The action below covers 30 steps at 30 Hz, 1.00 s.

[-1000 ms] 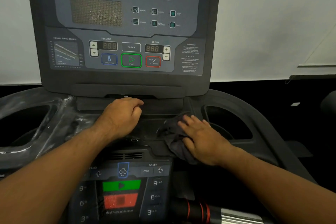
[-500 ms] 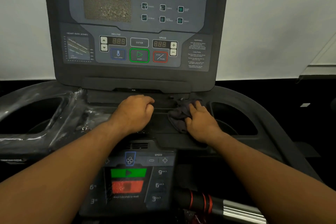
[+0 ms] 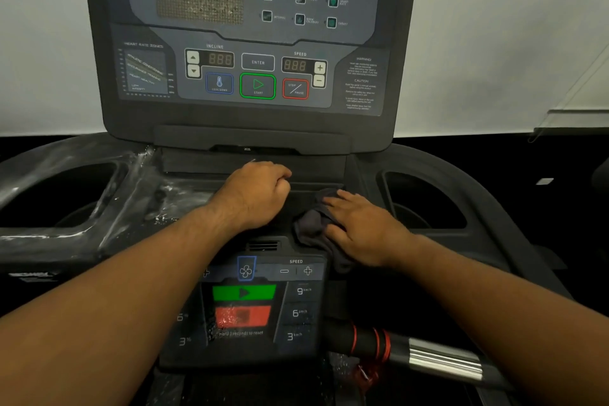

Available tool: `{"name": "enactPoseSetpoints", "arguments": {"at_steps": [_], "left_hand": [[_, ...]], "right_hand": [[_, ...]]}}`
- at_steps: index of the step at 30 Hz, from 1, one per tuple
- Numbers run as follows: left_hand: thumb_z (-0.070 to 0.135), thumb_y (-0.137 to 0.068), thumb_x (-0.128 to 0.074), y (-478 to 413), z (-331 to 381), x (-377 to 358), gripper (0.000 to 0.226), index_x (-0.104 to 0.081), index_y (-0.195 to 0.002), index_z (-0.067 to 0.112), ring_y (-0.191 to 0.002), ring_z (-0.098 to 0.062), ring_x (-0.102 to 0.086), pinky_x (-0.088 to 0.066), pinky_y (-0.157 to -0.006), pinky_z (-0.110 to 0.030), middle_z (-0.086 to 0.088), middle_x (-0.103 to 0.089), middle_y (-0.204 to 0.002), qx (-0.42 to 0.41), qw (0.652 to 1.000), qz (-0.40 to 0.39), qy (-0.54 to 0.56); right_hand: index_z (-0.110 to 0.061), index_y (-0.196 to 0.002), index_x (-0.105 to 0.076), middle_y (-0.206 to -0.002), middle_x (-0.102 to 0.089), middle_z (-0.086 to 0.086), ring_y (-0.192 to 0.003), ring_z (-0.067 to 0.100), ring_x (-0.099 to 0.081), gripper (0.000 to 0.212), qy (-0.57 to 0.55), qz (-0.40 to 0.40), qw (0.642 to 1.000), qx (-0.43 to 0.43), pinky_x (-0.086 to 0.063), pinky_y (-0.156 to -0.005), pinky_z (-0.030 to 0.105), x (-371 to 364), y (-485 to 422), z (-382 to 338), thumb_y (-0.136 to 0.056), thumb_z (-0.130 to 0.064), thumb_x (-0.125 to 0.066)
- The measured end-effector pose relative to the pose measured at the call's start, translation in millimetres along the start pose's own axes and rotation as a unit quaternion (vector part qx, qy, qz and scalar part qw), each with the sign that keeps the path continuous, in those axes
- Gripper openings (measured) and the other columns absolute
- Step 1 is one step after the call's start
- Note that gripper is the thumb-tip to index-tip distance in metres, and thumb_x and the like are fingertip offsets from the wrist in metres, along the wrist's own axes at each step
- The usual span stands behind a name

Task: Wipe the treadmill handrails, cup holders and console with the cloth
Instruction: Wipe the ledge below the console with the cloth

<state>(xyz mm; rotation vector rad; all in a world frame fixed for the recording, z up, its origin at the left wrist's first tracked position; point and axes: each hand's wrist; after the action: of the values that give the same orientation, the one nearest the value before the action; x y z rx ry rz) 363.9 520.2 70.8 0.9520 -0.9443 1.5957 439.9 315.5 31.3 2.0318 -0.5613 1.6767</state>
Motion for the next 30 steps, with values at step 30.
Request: {"name": "enactPoseSetpoints", "arguments": {"at_steps": [30], "left_hand": [[0.021, -0.097, -0.041, 30.5, -15.8, 18.4, 0.038, -0.061, -0.129, 0.016, -0.121, -0.021, -0.054, -0.041, -0.103, -0.035, -0.005, -0.062, -0.131, -0.023, 1.000, 0.019, -0.002]], "right_hand": [[-0.016, -0.144, -0.041, -0.151, -0.039, 0.003, -0.143, 0.024, -0.027, 0.062, -0.039, 0.059, 0.997, 0.004, -0.019, -0.118, 0.044, -15.1, 46.2, -11.4, -0.089, -0.042, -0.033]]}}
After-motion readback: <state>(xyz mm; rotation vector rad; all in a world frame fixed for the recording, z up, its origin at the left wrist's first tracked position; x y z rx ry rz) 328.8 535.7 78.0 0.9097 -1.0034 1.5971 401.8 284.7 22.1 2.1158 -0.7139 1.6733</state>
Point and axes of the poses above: each hand's wrist, its own y-axis away from the middle knuckle, its own x-axis out of the back of the hand, z = x × y
